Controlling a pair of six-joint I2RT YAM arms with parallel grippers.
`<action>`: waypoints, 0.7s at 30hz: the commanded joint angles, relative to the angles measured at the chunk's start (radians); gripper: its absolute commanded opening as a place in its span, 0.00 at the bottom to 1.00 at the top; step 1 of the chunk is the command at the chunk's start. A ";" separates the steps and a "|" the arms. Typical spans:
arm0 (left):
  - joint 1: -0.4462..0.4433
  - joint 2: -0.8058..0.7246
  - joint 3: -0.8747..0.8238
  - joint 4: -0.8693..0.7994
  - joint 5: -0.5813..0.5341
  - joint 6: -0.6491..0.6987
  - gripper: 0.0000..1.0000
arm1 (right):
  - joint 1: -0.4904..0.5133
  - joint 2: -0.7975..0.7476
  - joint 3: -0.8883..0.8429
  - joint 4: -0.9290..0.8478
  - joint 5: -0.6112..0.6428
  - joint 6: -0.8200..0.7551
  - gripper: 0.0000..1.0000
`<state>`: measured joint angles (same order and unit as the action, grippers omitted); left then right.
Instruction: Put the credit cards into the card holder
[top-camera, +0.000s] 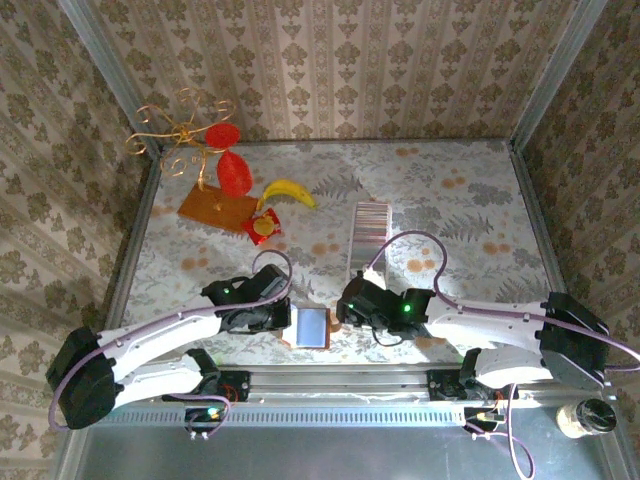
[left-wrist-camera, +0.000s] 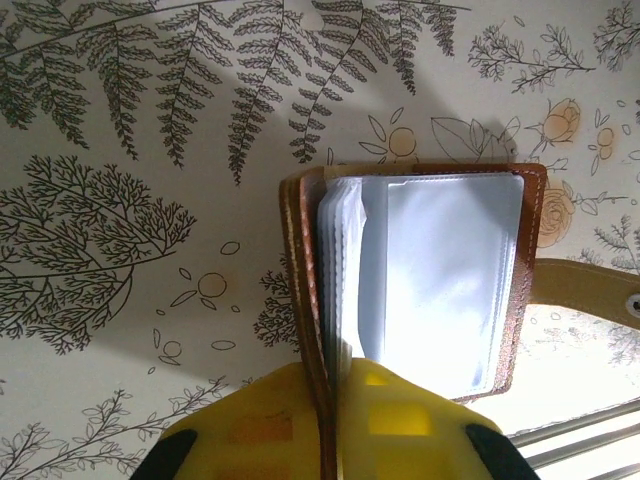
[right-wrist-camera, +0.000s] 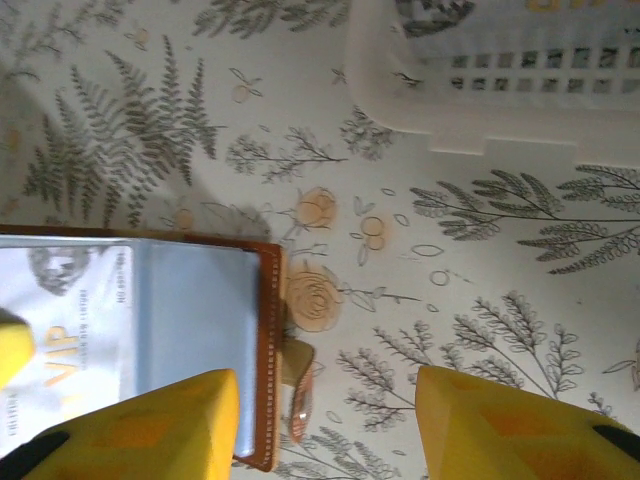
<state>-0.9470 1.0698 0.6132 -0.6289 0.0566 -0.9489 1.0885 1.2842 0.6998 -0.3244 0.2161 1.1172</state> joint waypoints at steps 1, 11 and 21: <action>-0.023 0.024 0.023 -0.078 -0.034 0.007 0.00 | -0.001 0.024 -0.010 0.005 -0.024 -0.025 0.51; -0.056 0.045 0.033 -0.079 -0.058 -0.021 0.00 | 0.002 0.091 -0.029 0.118 -0.143 -0.032 0.38; -0.072 0.058 0.037 -0.070 -0.060 -0.043 0.00 | 0.017 0.096 -0.044 0.129 -0.149 -0.016 0.07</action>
<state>-1.0084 1.1130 0.6418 -0.6510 0.0025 -0.9688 1.0962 1.3746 0.6758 -0.2047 0.0731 1.1007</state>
